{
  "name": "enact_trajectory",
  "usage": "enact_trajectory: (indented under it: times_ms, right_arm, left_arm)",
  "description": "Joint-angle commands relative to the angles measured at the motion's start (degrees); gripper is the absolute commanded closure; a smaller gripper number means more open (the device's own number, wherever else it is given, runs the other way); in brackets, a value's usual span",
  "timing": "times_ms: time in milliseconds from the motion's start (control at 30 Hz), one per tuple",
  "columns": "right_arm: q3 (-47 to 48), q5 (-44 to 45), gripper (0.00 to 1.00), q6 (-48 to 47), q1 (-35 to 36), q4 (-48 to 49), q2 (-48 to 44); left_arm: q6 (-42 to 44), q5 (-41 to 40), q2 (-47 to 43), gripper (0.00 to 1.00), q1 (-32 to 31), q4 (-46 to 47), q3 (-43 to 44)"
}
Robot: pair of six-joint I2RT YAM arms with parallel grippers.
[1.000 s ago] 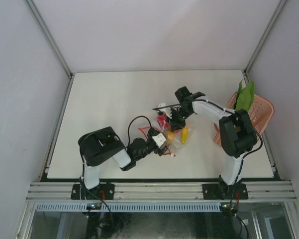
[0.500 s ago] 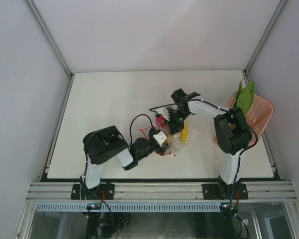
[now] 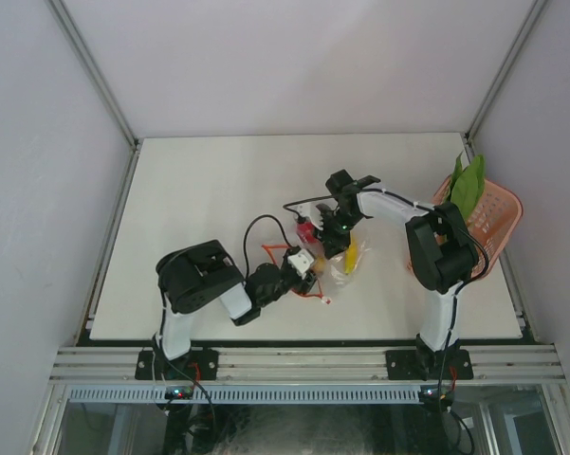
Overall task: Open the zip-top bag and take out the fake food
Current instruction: Pick up the fake fruit from the zipper food storage bag.
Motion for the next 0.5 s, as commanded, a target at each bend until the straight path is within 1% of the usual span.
enact_trajectory:
  times_ms: [0,100,467]
  right_arm:
    - [2.06,0.16,0.90,2.86,0.04,0.83,0.63]
    - [2.12,1.10,0.90,4.00,-0.20,1.43,0.92]
    - [2.00,1.82,0.91,4.97,-1.26,2.02,1.01]
  left_arm:
    - [-3.01,0.00,-5.41,0.75,0.18,2.79,-3.27]
    - [-5.12,-0.08,-8.62,0.80,0.18,2.80,-5.67]
    - [-15.59,1.89,-18.61,0.85,0.18,2.40,-14.17]
